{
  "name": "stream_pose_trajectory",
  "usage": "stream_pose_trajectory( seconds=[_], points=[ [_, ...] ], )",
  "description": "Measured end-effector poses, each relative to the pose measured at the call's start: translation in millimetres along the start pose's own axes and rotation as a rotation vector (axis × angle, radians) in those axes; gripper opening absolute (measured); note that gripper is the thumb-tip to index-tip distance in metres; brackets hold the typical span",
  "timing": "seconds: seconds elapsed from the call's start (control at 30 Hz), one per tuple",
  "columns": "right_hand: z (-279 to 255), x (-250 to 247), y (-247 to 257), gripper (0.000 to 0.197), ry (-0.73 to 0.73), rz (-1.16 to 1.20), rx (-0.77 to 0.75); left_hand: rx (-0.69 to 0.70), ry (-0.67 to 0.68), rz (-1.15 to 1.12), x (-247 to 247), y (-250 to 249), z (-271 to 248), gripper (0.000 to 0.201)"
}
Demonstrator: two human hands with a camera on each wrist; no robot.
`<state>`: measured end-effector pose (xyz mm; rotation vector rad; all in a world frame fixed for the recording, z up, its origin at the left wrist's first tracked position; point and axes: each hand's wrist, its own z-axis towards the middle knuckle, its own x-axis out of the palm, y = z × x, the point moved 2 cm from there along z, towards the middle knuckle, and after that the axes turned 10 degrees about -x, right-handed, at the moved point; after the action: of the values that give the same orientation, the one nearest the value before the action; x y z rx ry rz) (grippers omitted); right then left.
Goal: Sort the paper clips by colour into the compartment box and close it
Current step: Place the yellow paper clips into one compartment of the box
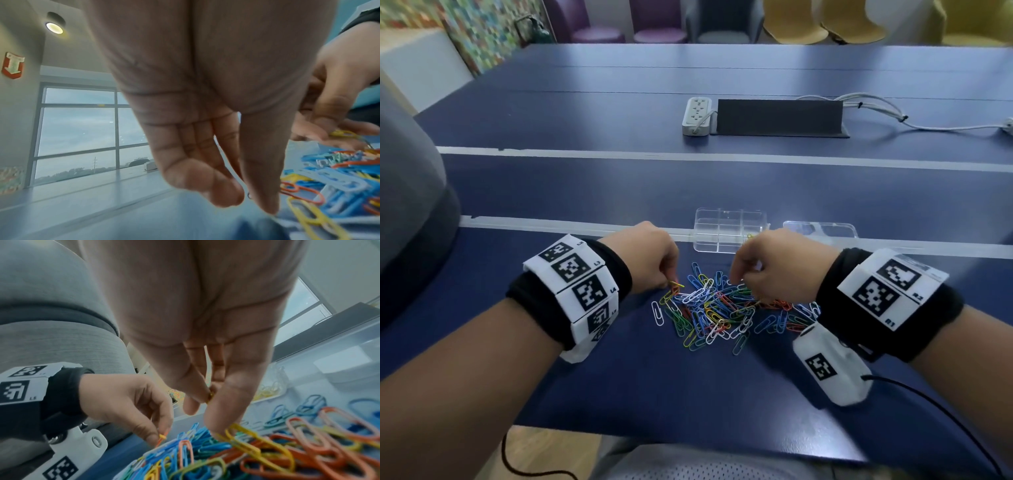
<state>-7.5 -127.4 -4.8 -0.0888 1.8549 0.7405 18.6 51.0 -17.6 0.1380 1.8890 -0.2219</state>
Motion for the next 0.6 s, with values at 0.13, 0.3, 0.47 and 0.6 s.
stream_pose_trajectory(
  seconds=[0.13,0.3,0.47,0.6],
  points=[
    [4,4,3,0.034,0.01,0.038,-0.034,0.037,-0.037,-0.121,-4,-1,-6,0.016],
    [9,6,8,0.037,0.009,0.008,-0.064,0.082,-0.023,-0.203,-5,1,-11,0.03],
    [17,6,13,0.035,0.02,-0.01,-0.016,0.009,-0.007,-0.142,2,5,-6,0.017],
    [30,8,14,0.03,0.003,-0.009,0.039,-0.105,0.059,-0.067,11,6,-1,0.024]
  ],
)
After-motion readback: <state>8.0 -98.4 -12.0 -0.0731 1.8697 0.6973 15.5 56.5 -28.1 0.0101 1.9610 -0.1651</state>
